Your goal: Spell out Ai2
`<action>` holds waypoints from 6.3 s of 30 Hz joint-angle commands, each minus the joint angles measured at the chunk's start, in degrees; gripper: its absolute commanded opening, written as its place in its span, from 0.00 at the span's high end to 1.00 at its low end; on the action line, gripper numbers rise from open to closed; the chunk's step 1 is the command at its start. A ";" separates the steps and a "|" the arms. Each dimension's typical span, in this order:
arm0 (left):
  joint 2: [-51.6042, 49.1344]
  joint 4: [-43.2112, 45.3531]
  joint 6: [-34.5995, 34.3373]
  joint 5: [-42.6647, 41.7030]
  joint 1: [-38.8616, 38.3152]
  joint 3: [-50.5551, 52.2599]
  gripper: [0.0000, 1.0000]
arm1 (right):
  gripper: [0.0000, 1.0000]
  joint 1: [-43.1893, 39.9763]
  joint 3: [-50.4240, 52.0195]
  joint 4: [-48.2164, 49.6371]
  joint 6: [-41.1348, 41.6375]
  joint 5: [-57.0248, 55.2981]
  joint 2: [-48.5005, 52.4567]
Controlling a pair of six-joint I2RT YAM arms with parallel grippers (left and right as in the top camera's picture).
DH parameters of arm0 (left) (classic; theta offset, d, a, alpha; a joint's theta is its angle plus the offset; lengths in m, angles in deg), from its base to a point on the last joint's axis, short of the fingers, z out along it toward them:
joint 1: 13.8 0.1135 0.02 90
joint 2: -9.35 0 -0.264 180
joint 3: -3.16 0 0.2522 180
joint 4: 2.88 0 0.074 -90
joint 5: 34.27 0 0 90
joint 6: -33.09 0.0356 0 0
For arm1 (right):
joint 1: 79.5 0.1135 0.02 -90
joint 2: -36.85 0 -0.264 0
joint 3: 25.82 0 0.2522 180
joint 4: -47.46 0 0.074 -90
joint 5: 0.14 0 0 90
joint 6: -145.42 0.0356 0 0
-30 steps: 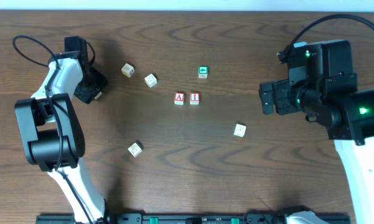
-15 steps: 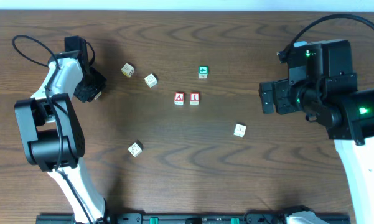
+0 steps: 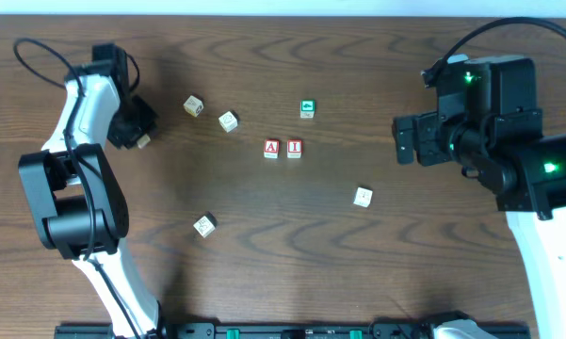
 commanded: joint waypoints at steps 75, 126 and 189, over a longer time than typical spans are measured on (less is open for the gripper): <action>-14.53 4.79 -4.04 7.17 -50.16 -13.97 0.94 | 0.01 -12.17 -14.97 -5.18 3.04 -2.05 -20.98; -14.78 5.44 -1.97 9.77 -49.44 -13.99 0.57 | 0.01 -12.17 -14.93 -5.29 3.04 -2.03 -20.87; -1.95 -11.65 12.07 10.56 -24.28 -37.35 0.36 | 0.01 -13.66 -2.67 1.99 2.51 5.55 -5.09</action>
